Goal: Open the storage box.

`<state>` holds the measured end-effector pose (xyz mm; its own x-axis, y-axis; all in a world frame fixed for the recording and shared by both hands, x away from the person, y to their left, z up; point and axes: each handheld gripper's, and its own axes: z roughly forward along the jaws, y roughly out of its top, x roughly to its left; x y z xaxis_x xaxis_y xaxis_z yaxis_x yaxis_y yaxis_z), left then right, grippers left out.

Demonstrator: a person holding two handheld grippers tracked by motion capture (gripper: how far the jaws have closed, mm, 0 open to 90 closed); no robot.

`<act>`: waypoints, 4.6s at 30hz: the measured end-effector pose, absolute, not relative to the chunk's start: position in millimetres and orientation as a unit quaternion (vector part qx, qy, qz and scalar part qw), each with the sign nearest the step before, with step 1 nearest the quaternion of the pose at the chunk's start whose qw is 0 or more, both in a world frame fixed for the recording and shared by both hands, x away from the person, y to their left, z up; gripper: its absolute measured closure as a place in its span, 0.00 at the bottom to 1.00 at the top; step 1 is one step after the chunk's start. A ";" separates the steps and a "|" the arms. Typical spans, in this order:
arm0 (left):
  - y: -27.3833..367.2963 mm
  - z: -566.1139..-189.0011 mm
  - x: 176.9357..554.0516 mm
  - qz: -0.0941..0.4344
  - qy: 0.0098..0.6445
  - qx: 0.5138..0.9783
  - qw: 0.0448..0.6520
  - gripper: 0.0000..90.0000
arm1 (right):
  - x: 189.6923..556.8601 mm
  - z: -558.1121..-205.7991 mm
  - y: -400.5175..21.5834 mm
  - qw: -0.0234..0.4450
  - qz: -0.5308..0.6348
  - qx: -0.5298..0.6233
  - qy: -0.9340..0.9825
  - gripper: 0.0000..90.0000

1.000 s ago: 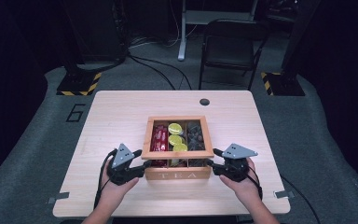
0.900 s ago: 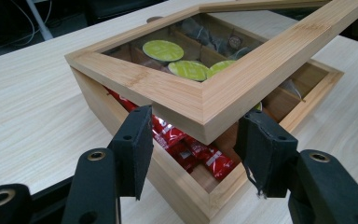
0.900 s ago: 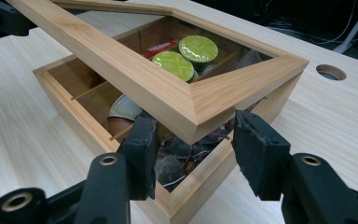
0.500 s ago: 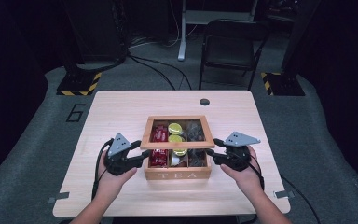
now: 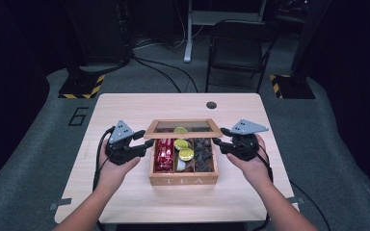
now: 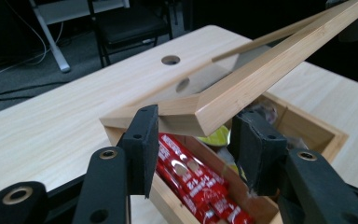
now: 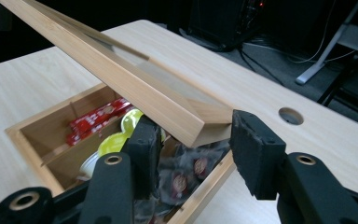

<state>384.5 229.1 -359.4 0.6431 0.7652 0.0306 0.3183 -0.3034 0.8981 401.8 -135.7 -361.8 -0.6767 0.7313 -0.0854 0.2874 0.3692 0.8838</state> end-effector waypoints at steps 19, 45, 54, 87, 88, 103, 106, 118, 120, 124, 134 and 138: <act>229.4 -339.6 415.4 0.250 0.357 0.767 0.471 0.64 | 435.0 -339.2 -127.3 0.266 0.456 0.338 0.779 0.65; 221.7 -348.0 455.9 0.265 0.382 0.758 0.457 0.68 | 453.8 -328.1 -124.7 0.277 0.470 0.352 0.761 0.67; 221.0 -344.0 461.2 0.264 0.386 0.759 0.452 0.69 | 462.2 -329.2 -126.4 0.270 0.490 0.357 0.748 0.66; 220.1 -333.8 491.3 0.258 0.414 0.741 0.461 0.70 | 507.4 -356.1 -115.3 0.268 0.450 0.394 0.755 0.65; 220.1 -333.8 491.3 0.258 0.414 0.741 0.461 0.70 | 508.2 -356.8 -115.1 0.268 0.449 0.394 0.756 0.65; 218.1 -330.7 502.8 0.264 0.415 0.744 0.452 0.71 | 520.5 -367.1 -115.3 0.258 0.445 0.397 0.760 0.63; 218.3 -331.3 504.4 0.263 0.417 0.742 0.455 0.71 | 522.2 -368.8 -115.0 0.257 0.444 0.400 0.760 0.63; 217.7 -332.2 510.5 0.260 0.429 0.732 0.461 0.71 | 531.1 -378.5 -110.8 0.251 0.430 0.417 0.760 0.62; 217.6 -331.2 512.0 0.260 0.429 0.734 0.457 0.72 | 532.9 -380.9 -110.4 0.249 0.428 0.419 0.761 0.62; 217.0 -331.5 513.4 0.261 0.431 0.731 0.459 0.72 | 534.8 -383.4 -109.4 0.251 0.425 0.417 0.763 0.60; 214.5 -333.2 517.3 0.265 0.447 0.720 0.460 0.72 | 541.5 -393.1 -106.4 0.242 0.429 0.437 0.752 0.60; 214.5 -333.2 519.2 0.266 0.448 0.720 0.459 0.72 | 542.5 -395.9 -104.9 0.253 0.426 0.431 0.754 0.60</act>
<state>519.2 214.5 -333.2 0.4580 0.8885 -0.0281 0.4005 -0.1780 0.8988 542.5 -104.9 -395.9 -0.4991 0.8664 -0.0142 0.4344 0.2644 0.8611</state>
